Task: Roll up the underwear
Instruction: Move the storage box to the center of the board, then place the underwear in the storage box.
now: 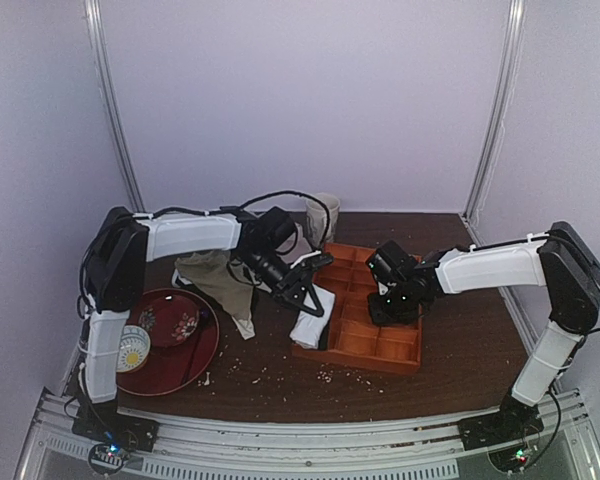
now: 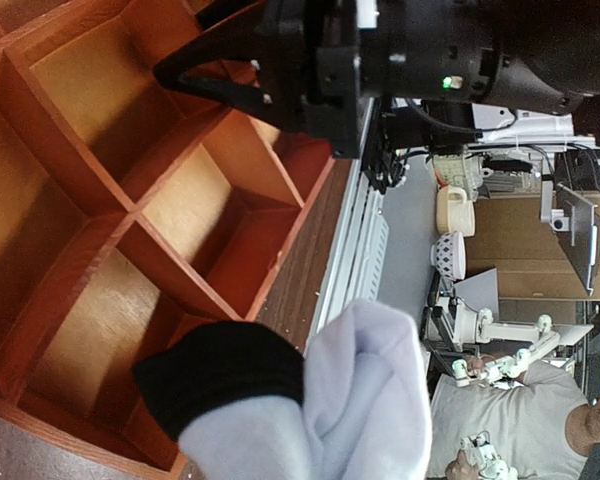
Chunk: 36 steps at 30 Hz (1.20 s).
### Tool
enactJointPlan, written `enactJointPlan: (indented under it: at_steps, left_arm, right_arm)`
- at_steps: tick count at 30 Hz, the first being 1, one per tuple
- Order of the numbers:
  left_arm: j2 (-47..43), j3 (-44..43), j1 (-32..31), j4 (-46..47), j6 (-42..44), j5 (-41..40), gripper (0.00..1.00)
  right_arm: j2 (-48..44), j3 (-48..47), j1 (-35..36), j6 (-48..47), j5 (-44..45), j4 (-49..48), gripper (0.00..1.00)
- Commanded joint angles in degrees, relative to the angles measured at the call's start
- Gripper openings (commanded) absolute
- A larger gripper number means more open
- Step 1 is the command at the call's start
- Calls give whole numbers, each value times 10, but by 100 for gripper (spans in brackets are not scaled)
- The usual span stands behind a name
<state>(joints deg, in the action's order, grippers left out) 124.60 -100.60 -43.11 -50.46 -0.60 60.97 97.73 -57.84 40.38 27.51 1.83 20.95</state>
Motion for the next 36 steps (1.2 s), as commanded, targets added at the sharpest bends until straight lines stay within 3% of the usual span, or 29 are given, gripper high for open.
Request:
enactJointPlan:
  at_steps: [1, 23, 36]
  left_arm:
    - [21, -24, 2, 34, -22, -9, 0]
    - [64, -52, -9, 44, -69, -70, 0]
    - [79, -74, -26, -6, -98, -175, 0]
  right_arm:
    - [-11, 8, 7, 11, -14, -11, 23]
    - [-4, 13, 7, 14, -14, -18, 23]
    - [-2, 12, 7, 15, -11, -17, 23]
